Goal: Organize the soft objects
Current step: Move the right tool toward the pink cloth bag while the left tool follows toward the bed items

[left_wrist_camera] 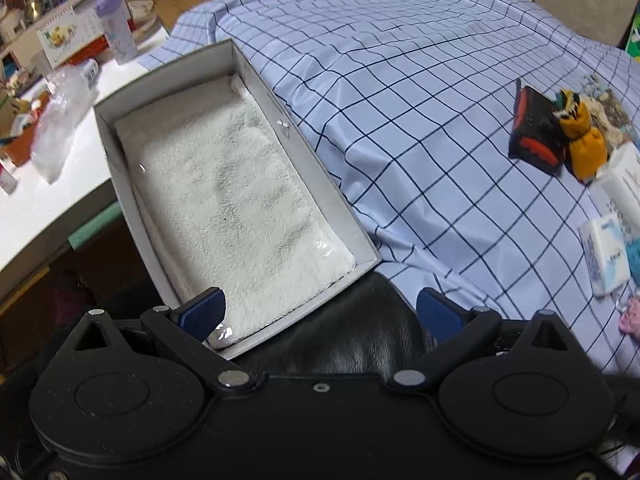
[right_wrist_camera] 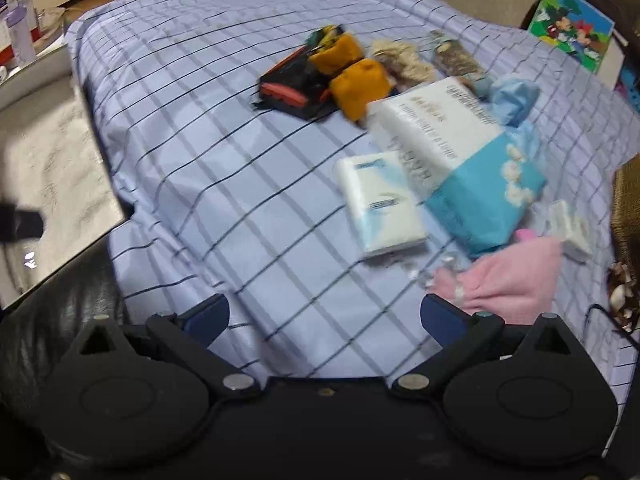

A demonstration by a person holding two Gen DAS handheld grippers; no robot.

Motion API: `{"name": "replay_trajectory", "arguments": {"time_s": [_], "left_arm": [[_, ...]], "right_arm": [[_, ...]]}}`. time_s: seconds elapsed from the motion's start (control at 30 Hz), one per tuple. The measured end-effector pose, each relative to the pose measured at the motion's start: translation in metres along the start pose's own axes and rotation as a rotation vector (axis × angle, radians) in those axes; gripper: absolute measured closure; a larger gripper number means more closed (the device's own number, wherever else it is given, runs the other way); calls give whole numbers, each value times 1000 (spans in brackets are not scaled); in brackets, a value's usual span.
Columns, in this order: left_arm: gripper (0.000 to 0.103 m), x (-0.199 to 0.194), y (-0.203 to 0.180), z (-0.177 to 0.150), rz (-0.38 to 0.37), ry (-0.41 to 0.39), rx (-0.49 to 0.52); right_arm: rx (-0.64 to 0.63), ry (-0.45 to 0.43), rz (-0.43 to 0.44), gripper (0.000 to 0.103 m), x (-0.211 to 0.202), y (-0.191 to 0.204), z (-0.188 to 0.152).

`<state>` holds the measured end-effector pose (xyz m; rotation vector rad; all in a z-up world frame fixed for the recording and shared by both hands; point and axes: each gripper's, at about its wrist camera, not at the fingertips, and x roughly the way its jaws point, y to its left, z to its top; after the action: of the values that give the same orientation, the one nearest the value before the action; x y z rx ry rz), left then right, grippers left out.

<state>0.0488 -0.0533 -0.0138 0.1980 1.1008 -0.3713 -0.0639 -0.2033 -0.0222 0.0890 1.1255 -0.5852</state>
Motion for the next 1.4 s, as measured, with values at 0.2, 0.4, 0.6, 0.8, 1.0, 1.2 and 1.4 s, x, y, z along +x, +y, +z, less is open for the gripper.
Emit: {"name": "replay_trajectory", "arguments": {"time_s": [0.2, 0.4, 0.6, 0.8, 1.0, 1.2, 1.4], "left_arm": [[4, 0, 12, 13, 3, -42, -41], [4, 1, 25, 12, 5, -59, -80], [4, -2, 33, 10, -62, -47, -130], [4, -18, 40, 0, -92, -87, -125], [4, -18, 49, -7, -119, -89, -127], [4, -12, 51, -15, -216, -15, -122], [4, -20, 36, -24, -269, 14, -61]], "right_arm": [[10, -38, -27, 1, 5, 20, 1], [81, -103, -26, 1, -2, 23, 8], [80, -98, -23, 1, -4, 37, 13], [95, -118, -38, 1, -14, 49, 12], [141, -129, -93, 1, -21, 52, 10], [238, -178, -225, 1, -46, 27, 4], [436, -214, -330, 1, -70, -35, -35]]}}
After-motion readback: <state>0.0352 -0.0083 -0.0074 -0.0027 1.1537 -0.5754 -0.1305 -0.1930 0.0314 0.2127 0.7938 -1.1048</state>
